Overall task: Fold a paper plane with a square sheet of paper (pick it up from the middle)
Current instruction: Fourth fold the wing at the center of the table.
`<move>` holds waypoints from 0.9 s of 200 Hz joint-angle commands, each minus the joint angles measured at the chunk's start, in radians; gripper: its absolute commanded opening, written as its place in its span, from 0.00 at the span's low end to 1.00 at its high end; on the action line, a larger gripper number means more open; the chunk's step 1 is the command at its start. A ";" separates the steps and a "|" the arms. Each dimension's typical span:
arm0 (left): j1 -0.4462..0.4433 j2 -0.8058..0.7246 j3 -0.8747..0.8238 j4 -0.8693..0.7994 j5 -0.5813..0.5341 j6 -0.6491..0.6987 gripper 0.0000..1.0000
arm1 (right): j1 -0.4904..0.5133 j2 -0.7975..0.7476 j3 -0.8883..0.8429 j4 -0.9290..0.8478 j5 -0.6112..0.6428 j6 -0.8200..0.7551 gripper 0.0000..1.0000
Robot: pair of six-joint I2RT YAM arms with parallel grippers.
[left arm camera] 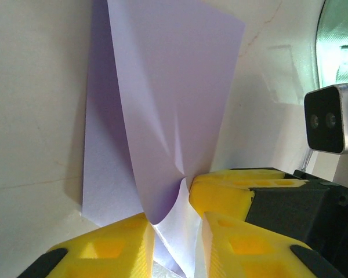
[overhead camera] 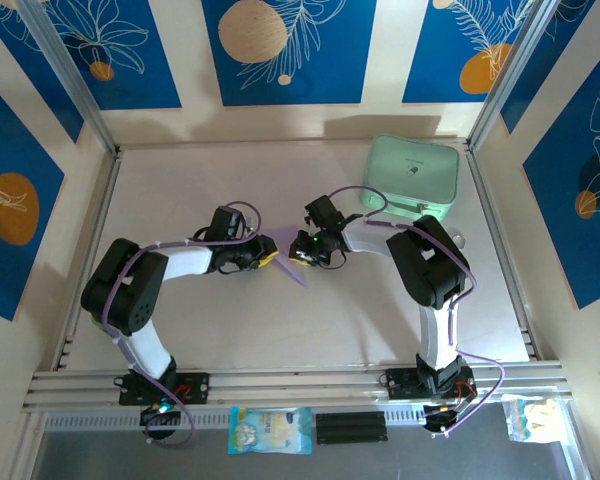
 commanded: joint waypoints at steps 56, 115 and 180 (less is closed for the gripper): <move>0.009 0.058 0.033 -0.002 0.014 -0.015 0.23 | -0.011 0.022 -0.025 -0.014 -0.012 -0.036 0.24; 0.010 0.042 0.039 0.002 -0.002 -0.033 0.06 | -0.006 -0.116 -0.033 0.009 0.010 -0.183 0.34; -0.003 -0.045 0.047 -0.076 -0.044 -0.060 0.04 | 0.118 -0.292 -0.158 0.014 0.438 -0.390 0.42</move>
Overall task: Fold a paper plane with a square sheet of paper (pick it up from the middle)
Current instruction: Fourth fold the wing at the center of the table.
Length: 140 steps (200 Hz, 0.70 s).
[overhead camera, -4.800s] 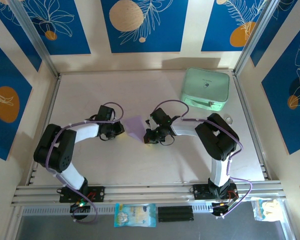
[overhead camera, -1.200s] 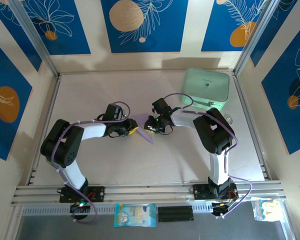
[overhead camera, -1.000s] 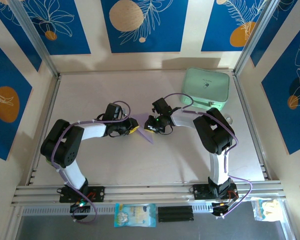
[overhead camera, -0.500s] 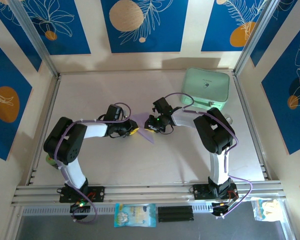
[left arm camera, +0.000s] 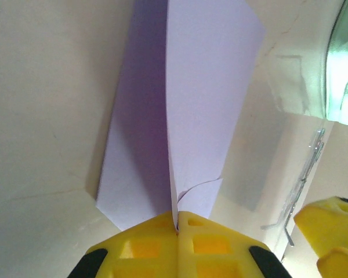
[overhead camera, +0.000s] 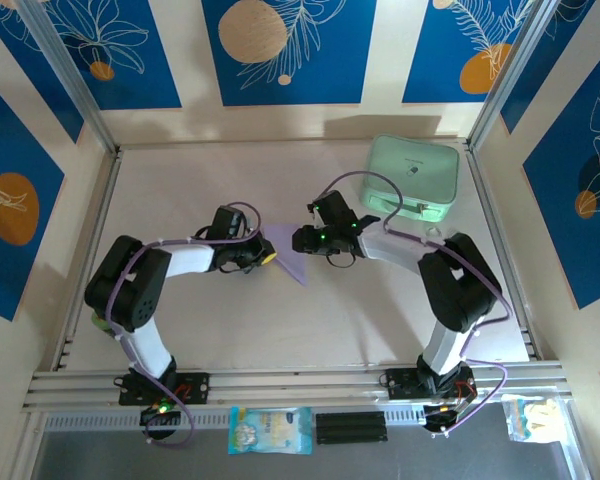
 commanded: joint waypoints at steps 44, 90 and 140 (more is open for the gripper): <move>-0.017 -0.083 0.044 -0.104 -0.053 -0.015 0.04 | 0.248 0.001 -0.063 0.051 0.495 -0.288 0.41; -0.024 -0.089 0.054 -0.122 -0.061 -0.016 0.04 | 0.322 0.116 -0.008 0.048 0.579 -0.288 0.37; -0.025 -0.096 0.051 -0.134 -0.064 -0.019 0.05 | 0.326 0.146 0.000 0.059 0.597 -0.285 0.31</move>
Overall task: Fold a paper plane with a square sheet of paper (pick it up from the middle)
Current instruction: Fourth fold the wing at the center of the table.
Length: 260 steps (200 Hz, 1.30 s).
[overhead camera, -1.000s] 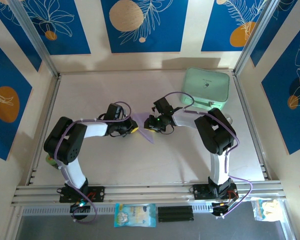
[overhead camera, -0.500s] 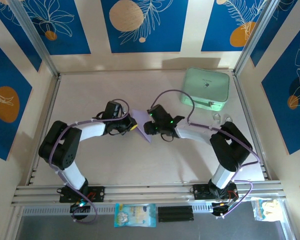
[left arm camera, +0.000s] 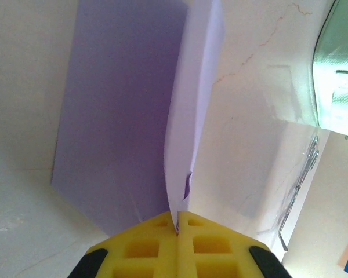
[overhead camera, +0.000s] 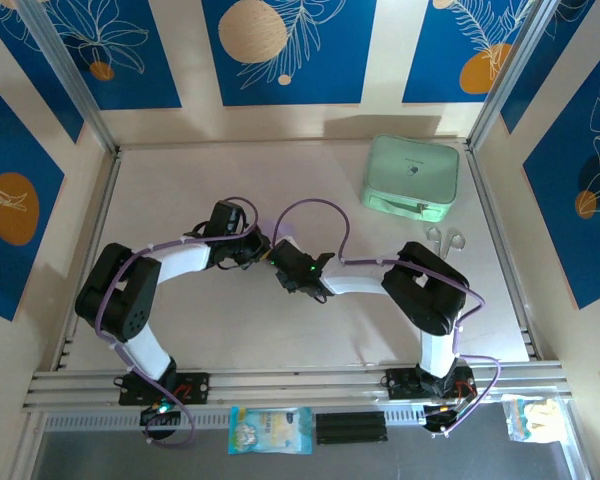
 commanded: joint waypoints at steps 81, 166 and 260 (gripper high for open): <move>-0.007 -0.023 0.024 -0.039 -0.015 -0.010 0.08 | 0.006 0.012 0.038 0.026 0.015 -0.022 0.27; -0.009 -0.008 0.027 -0.044 -0.012 -0.011 0.10 | 0.006 0.017 0.062 -0.004 0.080 0.019 0.29; 0.042 -0.103 -0.011 -0.070 -0.092 -0.010 0.45 | -0.004 0.029 0.026 0.051 -0.084 -0.006 0.17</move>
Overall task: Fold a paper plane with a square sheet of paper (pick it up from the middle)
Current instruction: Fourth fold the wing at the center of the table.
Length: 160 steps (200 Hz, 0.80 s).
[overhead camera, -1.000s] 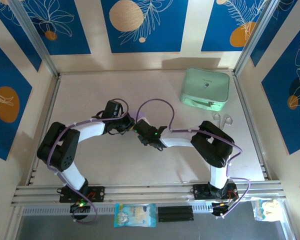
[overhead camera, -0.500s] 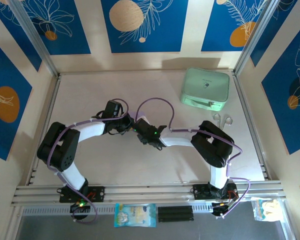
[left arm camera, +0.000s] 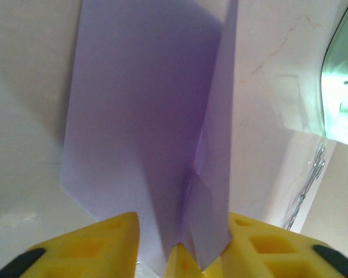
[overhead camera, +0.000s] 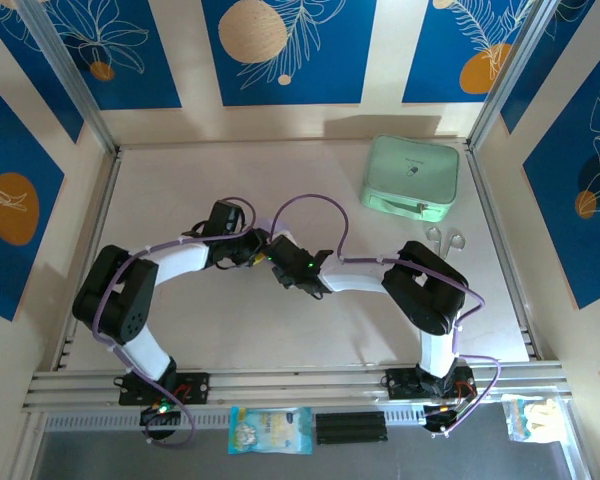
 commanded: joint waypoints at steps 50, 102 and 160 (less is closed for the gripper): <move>0.032 -0.118 -0.133 0.026 -0.098 -0.030 0.39 | -0.019 0.036 -0.012 0.050 -0.177 -0.021 0.17; 0.032 -0.107 -0.197 0.120 -0.086 -0.056 0.27 | -0.034 0.051 -0.002 0.044 -0.240 -0.026 0.17; 0.044 -0.203 -0.180 0.055 -0.118 -0.001 0.39 | -0.036 0.054 0.002 0.009 -0.254 -0.061 0.16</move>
